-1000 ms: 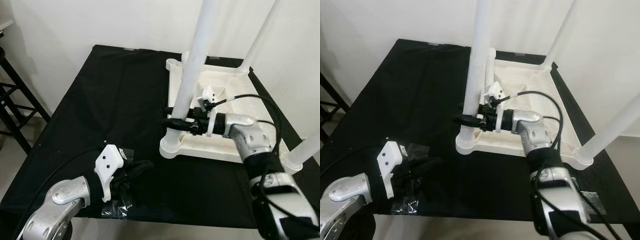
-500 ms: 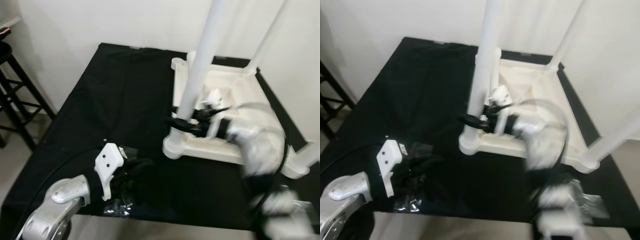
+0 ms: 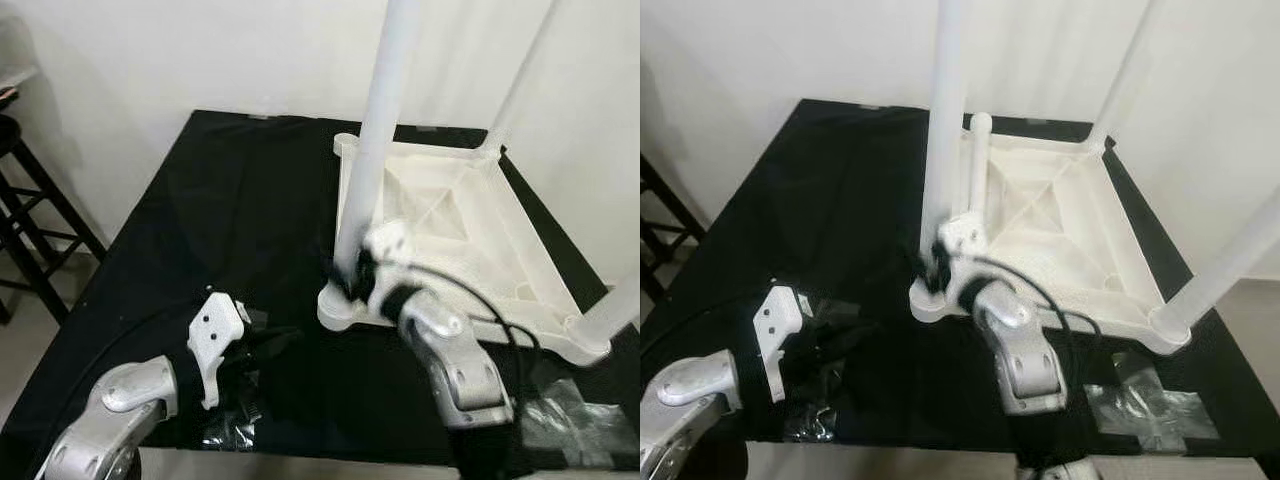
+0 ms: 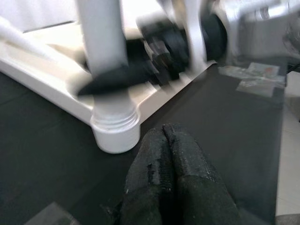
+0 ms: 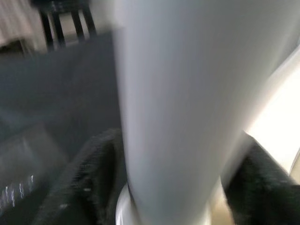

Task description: Building children table

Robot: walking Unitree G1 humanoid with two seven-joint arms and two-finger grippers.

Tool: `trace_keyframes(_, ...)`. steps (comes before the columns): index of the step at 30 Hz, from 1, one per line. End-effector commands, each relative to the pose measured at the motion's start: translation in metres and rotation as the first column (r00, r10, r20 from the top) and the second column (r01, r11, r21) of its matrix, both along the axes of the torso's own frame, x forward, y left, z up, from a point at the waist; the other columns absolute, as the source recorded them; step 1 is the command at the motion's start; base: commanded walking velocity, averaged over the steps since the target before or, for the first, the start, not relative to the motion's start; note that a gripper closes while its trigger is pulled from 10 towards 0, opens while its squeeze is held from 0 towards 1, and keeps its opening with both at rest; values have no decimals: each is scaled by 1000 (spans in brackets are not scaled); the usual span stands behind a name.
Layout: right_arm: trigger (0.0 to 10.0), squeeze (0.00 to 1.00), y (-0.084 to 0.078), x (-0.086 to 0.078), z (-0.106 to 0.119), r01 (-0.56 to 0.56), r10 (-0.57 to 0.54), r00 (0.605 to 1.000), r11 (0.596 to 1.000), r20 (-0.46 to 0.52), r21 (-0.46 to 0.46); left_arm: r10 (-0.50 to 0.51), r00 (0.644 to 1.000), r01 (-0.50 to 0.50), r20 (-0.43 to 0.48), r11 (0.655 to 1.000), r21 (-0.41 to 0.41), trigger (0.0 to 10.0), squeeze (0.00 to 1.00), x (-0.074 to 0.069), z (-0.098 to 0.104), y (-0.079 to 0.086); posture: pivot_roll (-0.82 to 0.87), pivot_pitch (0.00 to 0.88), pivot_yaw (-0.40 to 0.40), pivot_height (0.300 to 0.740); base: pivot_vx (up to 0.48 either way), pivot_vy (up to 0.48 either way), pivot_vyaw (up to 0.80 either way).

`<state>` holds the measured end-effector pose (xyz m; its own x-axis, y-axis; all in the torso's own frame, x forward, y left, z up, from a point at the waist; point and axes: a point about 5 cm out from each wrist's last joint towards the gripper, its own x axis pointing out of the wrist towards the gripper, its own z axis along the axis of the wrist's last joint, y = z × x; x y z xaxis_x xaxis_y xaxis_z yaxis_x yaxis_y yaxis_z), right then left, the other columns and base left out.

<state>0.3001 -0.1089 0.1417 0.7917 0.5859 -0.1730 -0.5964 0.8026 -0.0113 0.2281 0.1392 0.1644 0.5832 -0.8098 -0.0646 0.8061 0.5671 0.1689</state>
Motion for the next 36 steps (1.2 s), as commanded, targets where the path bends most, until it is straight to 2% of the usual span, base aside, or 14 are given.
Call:
trace_keyframes(1, 10000, 1000, 9, -7, 12, -53, 52, 998, 998, 22, 37, 4, 1000, -4, -1, 1000, 11, 10000, 0, 0, -2, 2, 29, 75, -89, 740, 0, 0, 0)
trace_keyframes(4, 10000, 1000, 8, -10, 16, -31, 29, 998, 999, 47, 29, 8, 1000, -8, 2, 1000, 11, 10000, 0, 0, -2, 3, 29, 76, -88, 740, 0, 0, 0)
trace_keyframes(7, 10000, 1000, -9, -20, 13, 18, -19, 996, 1000, 83, 16, 76, 997, -77, 31, 997, -1, 10000, 0, 1, -1, 7, 14, 77, -79, 740, 0, 0, 0)
trace_keyframes(8, 10000, 345, -15, -24, 10, 42, -44, 994, 999, 100, 21, 141, 989, -141, 48, 990, -14, 10000, 0, 2, 0, 10, 13, 77, -75, 740, 0, 0, 0)
trace_keyframes(9, 10000, 345, -15, -24, 10, 42, -44, 994, 999, 100, 21, 141, 989, -141, 48, 990, -14, 10000, 0, 2, 0, 10, 13, 77, -75, 740, 0, 0, 0)
trace_keyframes(10, 10000, 0, -19, -27, 9, 56, -58, 992, 998, 110, 24, 185, 981, -184, 57, 983, -23, 10000, 0, 2, 0, 12, 13, 77, -75, 740, 0, 0, 0)
trace_keyframes(12, 10000, 0, -35, -33, 7, 161, -164, 977, 986, 137, 32, 360, 931, -354, 60, 931, -87, 10000, 0, 2, -1, 18, 6, 74, -68, 740, 0, 0, 0)
trace_keyframes(13, 10000, 0, -35, -33, 7, 161, -164, 977, 986, 137, 32, 360, 931, -354, 60, 931, -87, 10000, 0, 2, -1, 18, 6, 74, -68, 740, 0, 0, 0)
trace_keyframes(15, 10000, 0, -45, -38, 6, 242, -242, 957, 970, 162, 18, 487, 872, -477, 53, 868, -136, 10000, 0, -3, -3, 22, 3, 74, -65, 740, 0, 0, 0)
trace_keyframes(16, 10000, 0, -45, -38, 6, 242, -242, 957, 970, 162, 18, 487, 872, -477, 53, 868, -136, 10000, 0, -3, -3, 22, 3, 74, -65, 740, 0, 0, 0)
trace_keyframes(18, 10000, 0, -51, -43, 5, 290, -288, 942, 957, 175, 13, 580, 814, -568, 25, 805, -173, 10000, 0, -8, -7, 25, 3, 74, -65, 740, 0, 0, 0)
trace_keyframes(21, 10000, 0, -52, -44, 3, 312, -308, 935, 950, 173, 7, 654, 756, -640, 44, 751, -162, 10000, 0, -14, -11, 26, 13, 70, -63, 740, 0, 0, 0)
trace_keyframes(29, 10000, 0, -42, -44, 2, 263, -253, 946, 964, 202, -27, 704, 704, -691, 91, 709, -138, 10000, 0, -12, -12, 26, 18, 72, -56, 740, 0, 0, 0)
trace_keyframes(36, 10000, 0, -41, -44, 2, 271, -263, 944, 963, 197, -11, 701, 705, -690, 108, 713, -120, 10000, 0, -10, -11, 25, 16, 75, -54, 740, 0, 0, 0)
